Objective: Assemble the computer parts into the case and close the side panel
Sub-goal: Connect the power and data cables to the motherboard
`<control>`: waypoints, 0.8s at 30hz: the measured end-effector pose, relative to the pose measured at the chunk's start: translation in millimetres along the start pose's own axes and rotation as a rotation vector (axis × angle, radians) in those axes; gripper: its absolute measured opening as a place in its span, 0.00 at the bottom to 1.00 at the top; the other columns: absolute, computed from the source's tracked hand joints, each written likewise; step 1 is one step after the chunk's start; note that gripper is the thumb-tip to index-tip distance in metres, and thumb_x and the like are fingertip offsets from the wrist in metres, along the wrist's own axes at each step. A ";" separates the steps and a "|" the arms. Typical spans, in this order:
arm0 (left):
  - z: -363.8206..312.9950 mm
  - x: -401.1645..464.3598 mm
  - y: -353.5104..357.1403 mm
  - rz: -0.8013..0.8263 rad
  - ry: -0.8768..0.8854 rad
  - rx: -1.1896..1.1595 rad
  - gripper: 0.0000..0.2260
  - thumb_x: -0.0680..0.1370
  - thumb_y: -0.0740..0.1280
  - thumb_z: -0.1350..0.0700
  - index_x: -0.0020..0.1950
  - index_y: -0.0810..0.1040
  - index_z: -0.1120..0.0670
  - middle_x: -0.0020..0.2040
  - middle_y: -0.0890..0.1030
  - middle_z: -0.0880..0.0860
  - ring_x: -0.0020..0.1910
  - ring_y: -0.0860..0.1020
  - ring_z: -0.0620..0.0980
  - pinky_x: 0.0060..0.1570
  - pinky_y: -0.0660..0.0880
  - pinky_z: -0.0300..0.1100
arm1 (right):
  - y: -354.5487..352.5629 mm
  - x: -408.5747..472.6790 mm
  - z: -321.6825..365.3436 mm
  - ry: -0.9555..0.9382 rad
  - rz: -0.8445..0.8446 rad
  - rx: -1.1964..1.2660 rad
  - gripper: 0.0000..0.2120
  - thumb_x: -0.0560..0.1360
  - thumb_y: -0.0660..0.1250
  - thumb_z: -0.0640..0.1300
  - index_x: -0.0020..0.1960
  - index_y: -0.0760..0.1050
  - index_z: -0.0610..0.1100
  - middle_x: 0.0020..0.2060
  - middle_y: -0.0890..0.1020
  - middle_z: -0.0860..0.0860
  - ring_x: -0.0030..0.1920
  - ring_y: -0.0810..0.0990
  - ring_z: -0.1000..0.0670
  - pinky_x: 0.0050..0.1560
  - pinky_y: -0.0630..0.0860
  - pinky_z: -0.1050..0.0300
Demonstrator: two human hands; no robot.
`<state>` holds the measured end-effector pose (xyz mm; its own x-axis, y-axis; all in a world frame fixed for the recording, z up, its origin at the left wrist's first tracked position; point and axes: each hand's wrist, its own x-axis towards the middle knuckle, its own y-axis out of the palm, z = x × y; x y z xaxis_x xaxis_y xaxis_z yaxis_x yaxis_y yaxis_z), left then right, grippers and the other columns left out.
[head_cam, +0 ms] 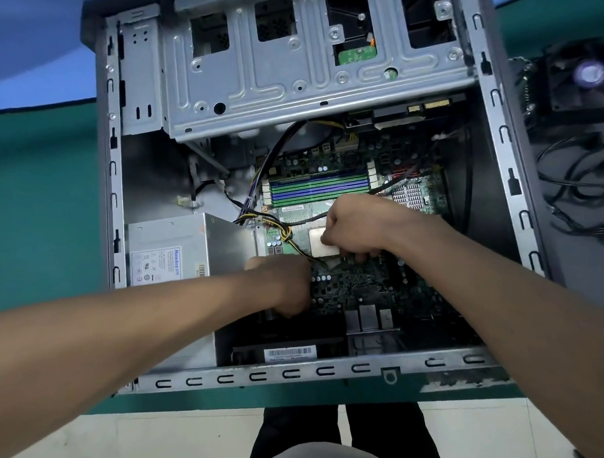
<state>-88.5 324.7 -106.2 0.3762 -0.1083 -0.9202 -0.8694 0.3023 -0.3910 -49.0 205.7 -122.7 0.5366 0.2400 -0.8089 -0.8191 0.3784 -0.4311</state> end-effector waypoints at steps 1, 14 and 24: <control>0.5 -0.2 0.1 -0.001 0.002 0.002 0.13 0.76 0.62 0.61 0.33 0.64 0.56 0.32 0.68 0.49 0.40 0.72 0.51 0.38 0.69 0.43 | -0.2 -0.5 0.6 -0.002 -0.005 -0.006 0.09 0.76 0.61 0.42 0.47 0.79 0.40 0.38 0.84 0.44 0.33 0.82 0.46 0.33 0.74 0.60; 0.8 -2.5 4.2 -0.052 -0.038 -0.131 0.11 0.74 0.62 0.61 0.34 0.64 0.54 0.32 0.69 0.48 0.39 0.71 0.51 0.27 0.61 0.38 | 1.2 -1.5 2.2 -0.014 0.044 -0.038 0.11 0.76 0.63 0.48 0.47 0.79 0.41 0.38 0.84 0.45 0.38 0.84 0.46 0.39 0.80 0.53; -1.6 -9.4 4.1 -0.095 -0.014 -0.103 0.14 0.74 0.64 0.60 0.32 0.62 0.55 0.31 0.67 0.48 0.40 0.71 0.52 0.31 0.65 0.39 | -0.3 -7.6 6.9 -0.037 0.065 -0.034 0.12 0.77 0.62 0.48 0.48 0.79 0.40 0.40 0.85 0.46 0.41 0.84 0.45 0.41 0.79 0.54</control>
<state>-96.2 325.5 -99.1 0.4621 -0.1186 -0.8789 -0.8576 0.1925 -0.4769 -51.4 210.0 -113.6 0.4886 0.2963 -0.8207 -0.8586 0.3306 -0.3918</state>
